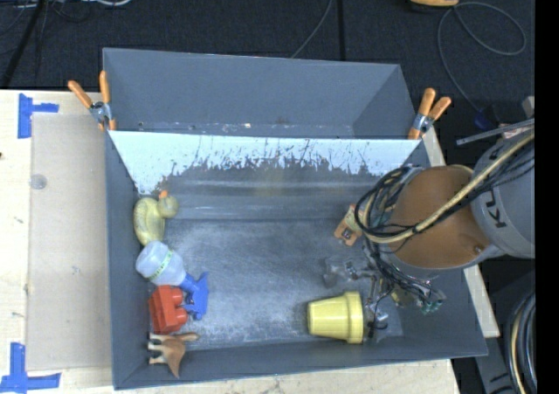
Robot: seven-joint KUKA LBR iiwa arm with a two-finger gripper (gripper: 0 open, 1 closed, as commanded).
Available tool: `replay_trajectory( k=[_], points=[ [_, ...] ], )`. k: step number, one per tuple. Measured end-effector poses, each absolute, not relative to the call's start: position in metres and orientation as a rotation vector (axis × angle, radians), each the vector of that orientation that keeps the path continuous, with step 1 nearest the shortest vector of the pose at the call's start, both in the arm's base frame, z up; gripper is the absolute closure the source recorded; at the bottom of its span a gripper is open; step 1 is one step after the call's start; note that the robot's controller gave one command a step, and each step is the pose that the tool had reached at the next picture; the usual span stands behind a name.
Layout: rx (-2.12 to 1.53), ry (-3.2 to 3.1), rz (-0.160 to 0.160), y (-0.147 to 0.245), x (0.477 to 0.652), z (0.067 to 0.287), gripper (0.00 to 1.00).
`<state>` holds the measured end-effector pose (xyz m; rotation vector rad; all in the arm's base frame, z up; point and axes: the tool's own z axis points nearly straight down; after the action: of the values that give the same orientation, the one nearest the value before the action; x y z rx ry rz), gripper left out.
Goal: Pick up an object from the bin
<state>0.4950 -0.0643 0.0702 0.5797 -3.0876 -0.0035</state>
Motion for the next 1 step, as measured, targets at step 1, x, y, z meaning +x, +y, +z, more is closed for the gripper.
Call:
replay_trajectory(
  k=[1],
  points=[
    [0.516,-3.102,0.001,-0.0511,0.4921,0.0707,0.0]
  ],
)
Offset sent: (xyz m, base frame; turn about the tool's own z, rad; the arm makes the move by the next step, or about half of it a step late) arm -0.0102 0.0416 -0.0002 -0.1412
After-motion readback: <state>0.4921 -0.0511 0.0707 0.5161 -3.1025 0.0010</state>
